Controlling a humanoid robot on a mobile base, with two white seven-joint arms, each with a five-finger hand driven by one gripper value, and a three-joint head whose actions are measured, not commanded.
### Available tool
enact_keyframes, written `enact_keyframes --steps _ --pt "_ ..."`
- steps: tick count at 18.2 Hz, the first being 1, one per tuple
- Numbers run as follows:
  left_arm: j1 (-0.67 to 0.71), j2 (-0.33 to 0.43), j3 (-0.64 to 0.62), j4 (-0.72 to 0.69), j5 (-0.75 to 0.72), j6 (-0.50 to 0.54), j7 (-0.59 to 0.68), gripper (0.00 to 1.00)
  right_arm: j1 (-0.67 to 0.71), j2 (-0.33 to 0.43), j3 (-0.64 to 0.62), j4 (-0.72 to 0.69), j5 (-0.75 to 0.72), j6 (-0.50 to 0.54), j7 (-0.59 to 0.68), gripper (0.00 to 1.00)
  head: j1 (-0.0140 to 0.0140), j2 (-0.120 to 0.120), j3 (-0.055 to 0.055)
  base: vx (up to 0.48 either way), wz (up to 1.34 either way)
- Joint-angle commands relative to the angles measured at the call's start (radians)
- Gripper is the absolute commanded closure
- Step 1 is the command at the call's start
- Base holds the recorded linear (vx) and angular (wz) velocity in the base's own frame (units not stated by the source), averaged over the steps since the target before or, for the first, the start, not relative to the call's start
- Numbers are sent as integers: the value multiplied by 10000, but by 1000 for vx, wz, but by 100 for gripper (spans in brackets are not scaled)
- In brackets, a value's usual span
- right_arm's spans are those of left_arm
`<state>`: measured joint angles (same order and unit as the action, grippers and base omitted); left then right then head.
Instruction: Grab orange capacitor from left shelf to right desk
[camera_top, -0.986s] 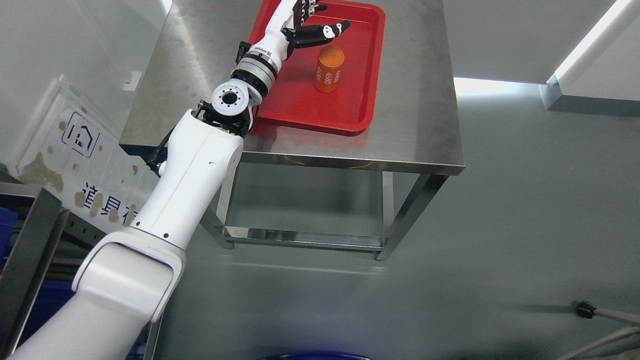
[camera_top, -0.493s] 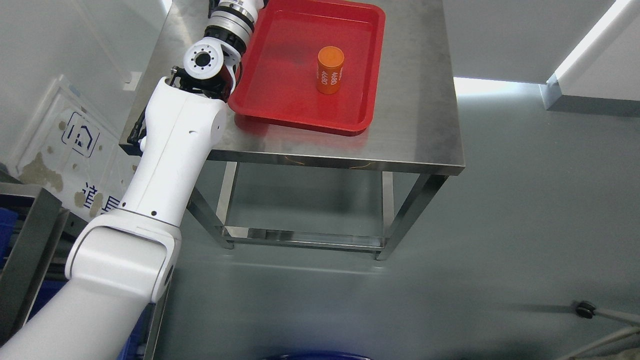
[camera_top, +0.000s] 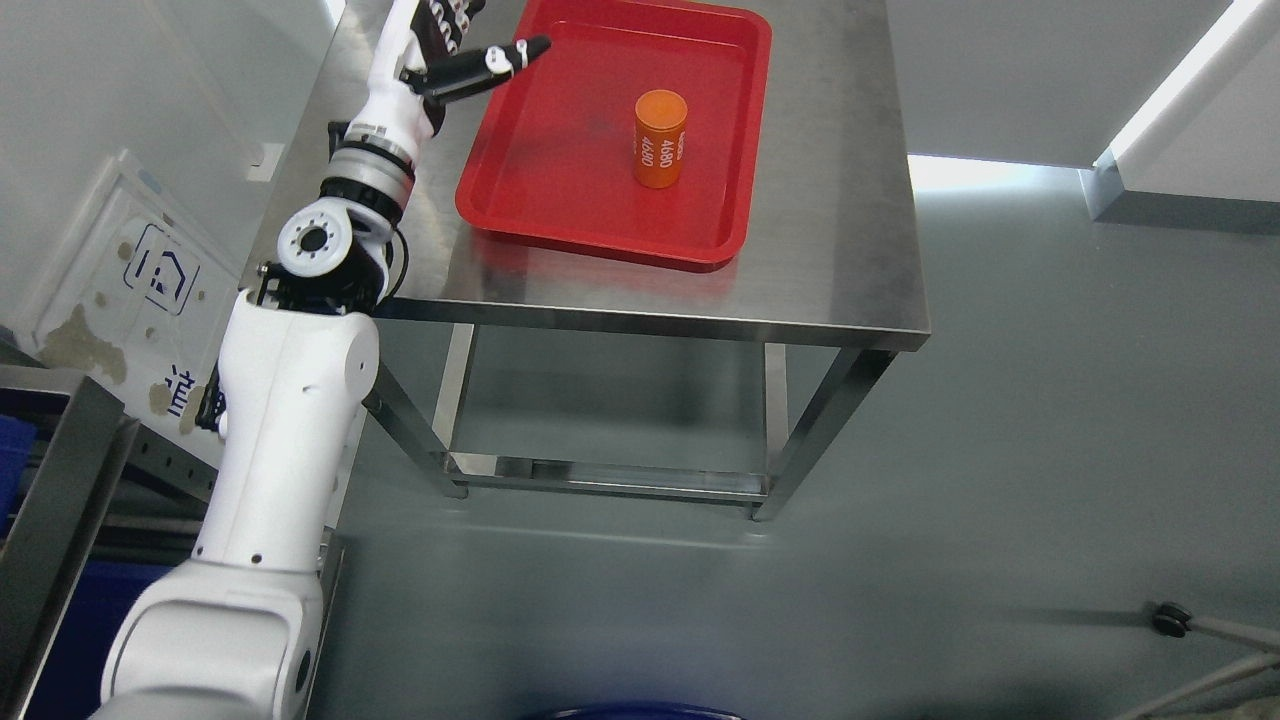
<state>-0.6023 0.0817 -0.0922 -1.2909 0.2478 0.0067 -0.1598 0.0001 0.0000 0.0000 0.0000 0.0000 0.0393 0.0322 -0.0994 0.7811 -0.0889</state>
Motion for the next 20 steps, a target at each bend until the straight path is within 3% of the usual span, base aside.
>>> enact_keyframes --steps 1,3,7,10,20 --pt "1958 565 2040 -3627 7 25 -473 0 -16 -175 -108 -338 46 6 0 0 0 0 0 0 0" --pt "1881 488 2133 -3627 7 85 -275 0 -16 -175 -108 -338 46 6 0 0 0 0 0 0 0" --pt "2232 -642 1798 -3627 -176 453 248 0 -16 -175 -108 -338 46 6 0 0 0 0 0 0 0" --pt "2602 -642 1138 -3627 -727 454 248 0 -16 -175 -108 -338 46 6 0 0 0 0 0 0 0" --pt "2587 -642 1182 -3612 -1159 408 172 0 -16 -175 -108 -338 46 6 0 0 0 0 0 0 0"
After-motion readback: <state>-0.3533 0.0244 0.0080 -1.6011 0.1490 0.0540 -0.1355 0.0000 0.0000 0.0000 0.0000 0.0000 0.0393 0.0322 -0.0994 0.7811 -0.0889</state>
